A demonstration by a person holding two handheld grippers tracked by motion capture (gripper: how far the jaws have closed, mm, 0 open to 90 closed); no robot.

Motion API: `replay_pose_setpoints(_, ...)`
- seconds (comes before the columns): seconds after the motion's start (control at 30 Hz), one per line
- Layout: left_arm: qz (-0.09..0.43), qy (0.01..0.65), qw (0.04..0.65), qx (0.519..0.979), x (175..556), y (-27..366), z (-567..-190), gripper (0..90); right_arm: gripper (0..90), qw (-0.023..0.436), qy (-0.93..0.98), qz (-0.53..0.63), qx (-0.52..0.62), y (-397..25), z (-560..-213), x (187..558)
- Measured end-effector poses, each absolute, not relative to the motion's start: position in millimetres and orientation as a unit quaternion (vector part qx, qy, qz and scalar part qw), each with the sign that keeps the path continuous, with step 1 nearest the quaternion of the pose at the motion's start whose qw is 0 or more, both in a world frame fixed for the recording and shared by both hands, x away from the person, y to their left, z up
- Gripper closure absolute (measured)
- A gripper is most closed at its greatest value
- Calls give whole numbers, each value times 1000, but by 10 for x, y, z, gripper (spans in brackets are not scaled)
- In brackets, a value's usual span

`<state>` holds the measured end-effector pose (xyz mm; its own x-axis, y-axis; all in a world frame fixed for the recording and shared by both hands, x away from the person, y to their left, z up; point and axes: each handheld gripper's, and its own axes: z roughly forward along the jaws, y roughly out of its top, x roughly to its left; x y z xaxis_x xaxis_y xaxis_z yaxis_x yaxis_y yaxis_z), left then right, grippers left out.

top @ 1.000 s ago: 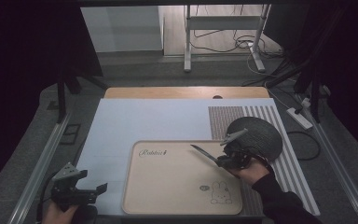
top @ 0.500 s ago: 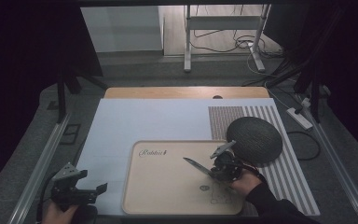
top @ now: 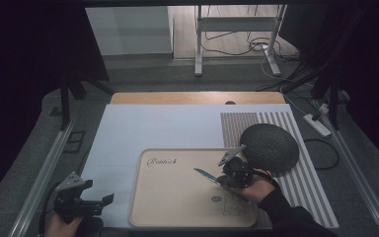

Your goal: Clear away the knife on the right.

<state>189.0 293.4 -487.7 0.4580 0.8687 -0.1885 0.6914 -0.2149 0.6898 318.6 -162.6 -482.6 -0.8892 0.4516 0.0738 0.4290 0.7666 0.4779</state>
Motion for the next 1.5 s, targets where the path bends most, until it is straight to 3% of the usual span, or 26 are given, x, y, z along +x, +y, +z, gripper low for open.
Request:
replay_pose_setpoints(0.23,120,507,369,770,1889,2938,-4878,20,895,23,957,210,199,-1402,-4980,3238)
replay_pose_setpoints(0.97,121,505,368,771,1892,2930,-4876,22,895,8,932,207,297,-2115,-4977,3364)
replay_pose_setpoints(1.5,122,505,366,772,1892,2925,-4875,24,871,-2,924,206,321,-2256,-4957,3393)
